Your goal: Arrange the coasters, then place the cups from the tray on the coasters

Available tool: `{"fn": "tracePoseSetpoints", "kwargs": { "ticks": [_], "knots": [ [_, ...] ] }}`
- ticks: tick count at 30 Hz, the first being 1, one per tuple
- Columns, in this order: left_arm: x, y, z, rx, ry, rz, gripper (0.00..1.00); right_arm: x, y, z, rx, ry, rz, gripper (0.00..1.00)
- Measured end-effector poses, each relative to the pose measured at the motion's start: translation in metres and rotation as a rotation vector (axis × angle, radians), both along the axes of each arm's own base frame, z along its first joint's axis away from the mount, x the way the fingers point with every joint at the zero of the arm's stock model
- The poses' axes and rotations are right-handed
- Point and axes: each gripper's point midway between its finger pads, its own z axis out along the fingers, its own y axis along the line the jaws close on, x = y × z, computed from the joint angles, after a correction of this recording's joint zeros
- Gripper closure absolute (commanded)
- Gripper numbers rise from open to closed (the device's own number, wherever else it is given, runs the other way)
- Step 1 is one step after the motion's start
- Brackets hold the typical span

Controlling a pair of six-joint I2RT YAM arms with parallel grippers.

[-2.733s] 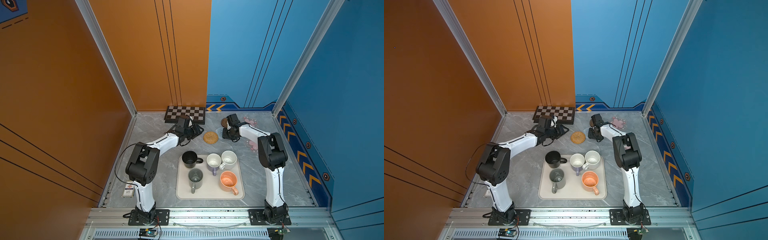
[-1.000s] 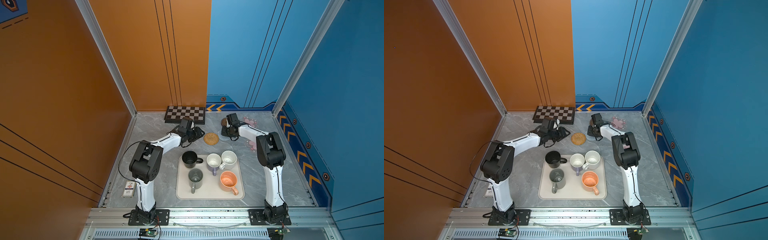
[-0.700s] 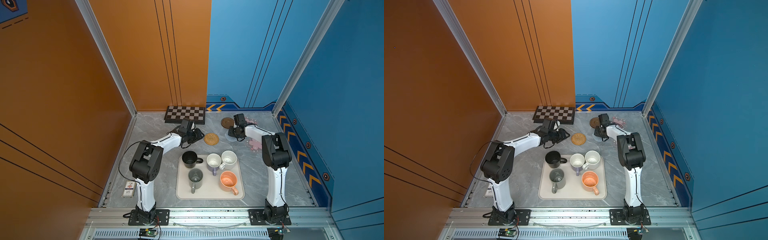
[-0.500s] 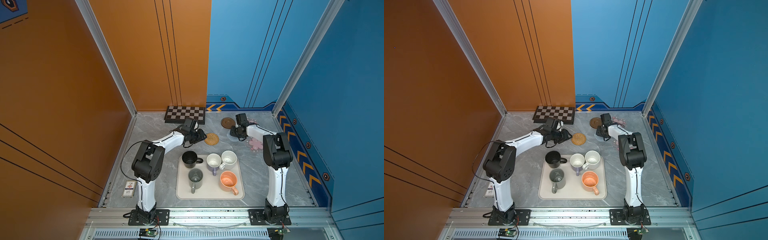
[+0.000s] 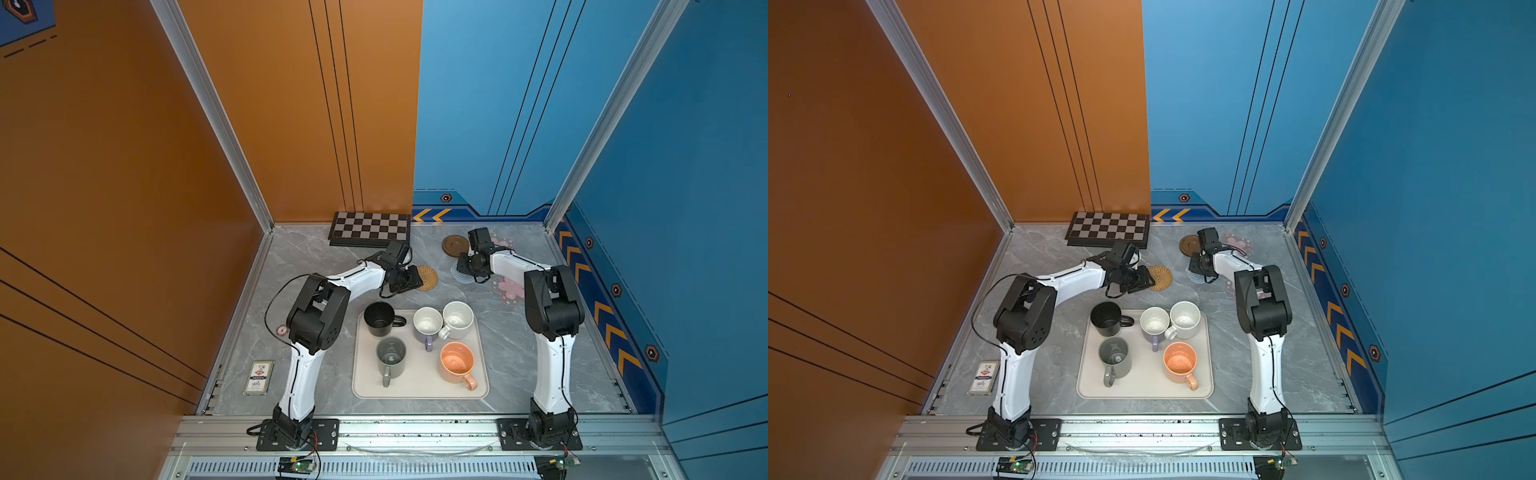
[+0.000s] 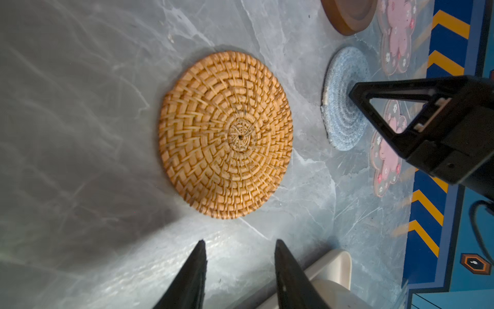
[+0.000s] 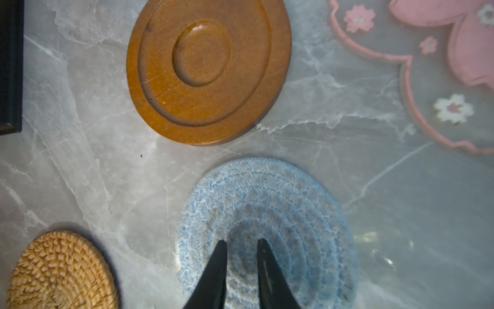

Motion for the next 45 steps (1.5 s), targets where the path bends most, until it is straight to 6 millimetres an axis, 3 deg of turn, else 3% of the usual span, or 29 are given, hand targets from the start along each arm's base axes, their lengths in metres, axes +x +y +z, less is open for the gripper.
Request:
{"fn": "tracePoseSetpoints", "kwargs": {
  "ticks": [6,11,15,20,23,27,33,39,45],
  "knots": [
    [-0.013,-0.016,-0.014,0.019,0.027,-0.04,0.6,-0.004,0.003,0.001,0.014,0.001,0.01,0.77],
    [-0.019,-0.017,-0.004,0.034,0.005,-0.057,0.6,-0.014,0.002,0.005,0.017,0.011,0.015,0.73],
    [-0.013,-0.01,0.021,0.036,-0.05,-0.05,0.6,-0.024,0.002,0.03,0.029,-0.011,0.023,0.65],
    [0.003,-0.006,0.04,0.039,-0.11,-0.031,0.6,-0.03,0.002,0.071,0.052,-0.085,0.03,0.66],
    [0.016,-0.011,0.042,0.042,-0.135,-0.028,0.6,-0.045,-0.002,0.082,0.053,-0.093,0.028,0.68],
    [0.03,-0.018,0.026,0.057,-0.135,-0.024,0.6,-0.083,-0.013,0.074,0.041,-0.041,0.02,0.68],
    [0.04,-0.027,-0.012,0.101,-0.094,-0.025,0.6,-0.136,-0.033,0.066,0.022,0.045,-0.014,0.69],
    [0.035,-0.045,-0.006,0.102,-0.096,-0.055,0.6,-0.174,-0.043,0.064,0.008,0.085,-0.034,0.69],
    [0.012,-0.065,-0.009,0.096,-0.058,-0.104,0.6,-0.209,-0.048,0.035,-0.012,0.185,-0.033,0.69]
  ]
}}
